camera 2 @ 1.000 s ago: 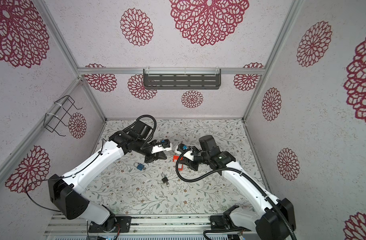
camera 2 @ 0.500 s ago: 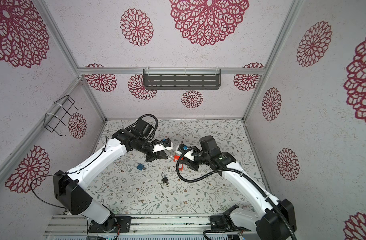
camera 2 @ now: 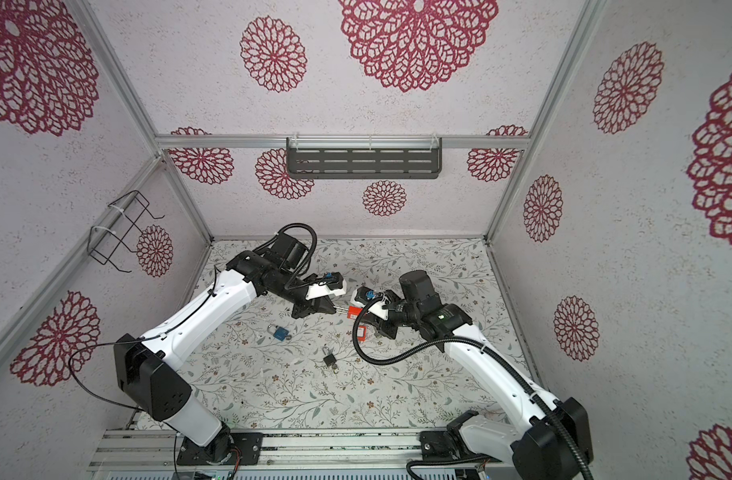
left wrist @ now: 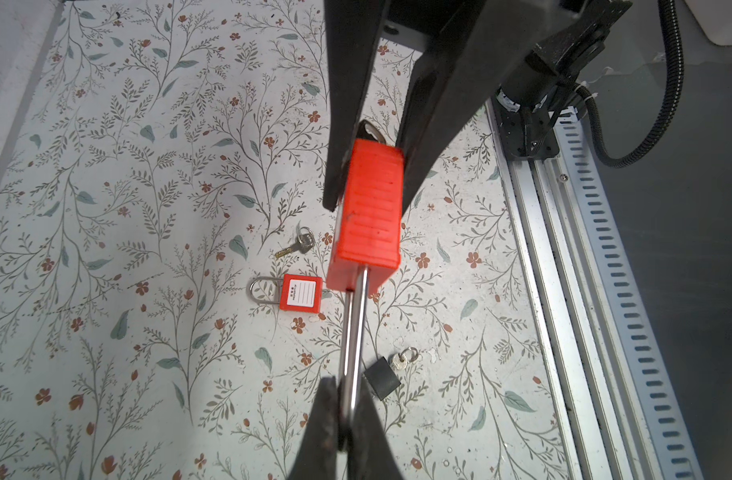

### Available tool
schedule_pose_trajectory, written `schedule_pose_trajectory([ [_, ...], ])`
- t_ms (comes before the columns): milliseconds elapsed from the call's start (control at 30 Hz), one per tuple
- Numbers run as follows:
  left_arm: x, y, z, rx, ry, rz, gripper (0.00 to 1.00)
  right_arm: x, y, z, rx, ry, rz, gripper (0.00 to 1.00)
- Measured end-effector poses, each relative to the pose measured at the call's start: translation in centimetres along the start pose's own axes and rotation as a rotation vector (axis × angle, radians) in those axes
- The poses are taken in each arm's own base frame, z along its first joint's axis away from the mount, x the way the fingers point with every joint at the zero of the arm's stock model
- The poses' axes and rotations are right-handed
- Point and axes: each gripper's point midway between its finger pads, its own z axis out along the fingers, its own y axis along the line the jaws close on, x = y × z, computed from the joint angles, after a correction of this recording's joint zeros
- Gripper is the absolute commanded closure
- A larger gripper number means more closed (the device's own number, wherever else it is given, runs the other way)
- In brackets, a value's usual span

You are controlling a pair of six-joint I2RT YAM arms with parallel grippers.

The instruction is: Lock with the key

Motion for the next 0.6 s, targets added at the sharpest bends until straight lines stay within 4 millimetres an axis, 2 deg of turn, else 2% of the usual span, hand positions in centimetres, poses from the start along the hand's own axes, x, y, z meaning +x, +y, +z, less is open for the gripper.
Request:
schedule_pose_trajectory([
  [267, 0.4, 0.4, -0.4, -0.007, -0.002, -0.028, 1.0, -0.2, -0.3, 0.2, -0.014, 0.021, 0.012, 0.75],
  [600, -0.1, 0.7, -1.0, 0.019, -0.078, -0.205, 1.0, -2.2, -2.2, -0.8, 0.078, 0.035, -0.101, 0.47],
])
